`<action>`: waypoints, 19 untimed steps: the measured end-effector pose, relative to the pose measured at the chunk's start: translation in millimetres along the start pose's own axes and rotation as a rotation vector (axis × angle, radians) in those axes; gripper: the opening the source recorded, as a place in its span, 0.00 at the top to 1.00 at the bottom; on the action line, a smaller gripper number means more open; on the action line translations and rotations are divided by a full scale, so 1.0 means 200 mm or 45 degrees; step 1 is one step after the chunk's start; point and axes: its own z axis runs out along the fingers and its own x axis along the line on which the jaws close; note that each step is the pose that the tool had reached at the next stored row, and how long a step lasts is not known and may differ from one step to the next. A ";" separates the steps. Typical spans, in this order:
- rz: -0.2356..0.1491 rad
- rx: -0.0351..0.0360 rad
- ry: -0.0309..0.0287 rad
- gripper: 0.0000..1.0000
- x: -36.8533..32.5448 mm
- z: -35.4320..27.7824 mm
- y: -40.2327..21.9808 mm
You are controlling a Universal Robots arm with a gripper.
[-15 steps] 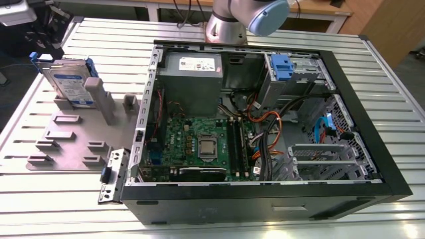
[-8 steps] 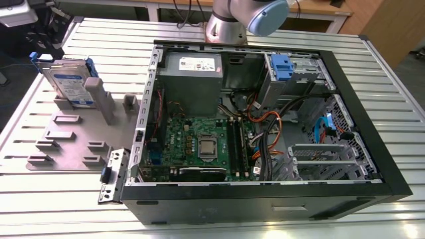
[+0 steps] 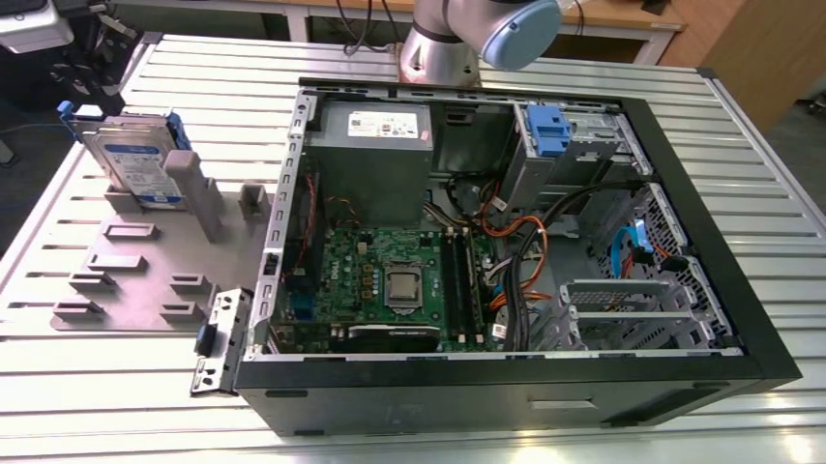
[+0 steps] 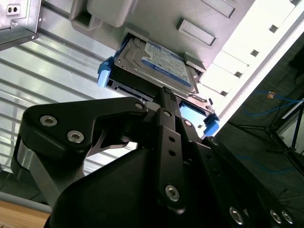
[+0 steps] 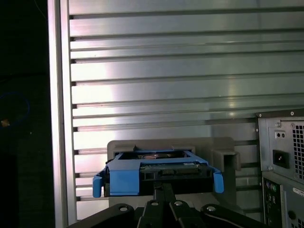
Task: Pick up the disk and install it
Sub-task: 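Pick up the disk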
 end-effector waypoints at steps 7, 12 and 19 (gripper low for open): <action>-0.001 0.0000 0.0000 0.89 0.000 0.000 0.000; -0.071 -0.0018 0.0031 0.89 0.000 0.000 0.000; -0.231 -0.0057 0.0104 0.89 0.000 0.001 0.000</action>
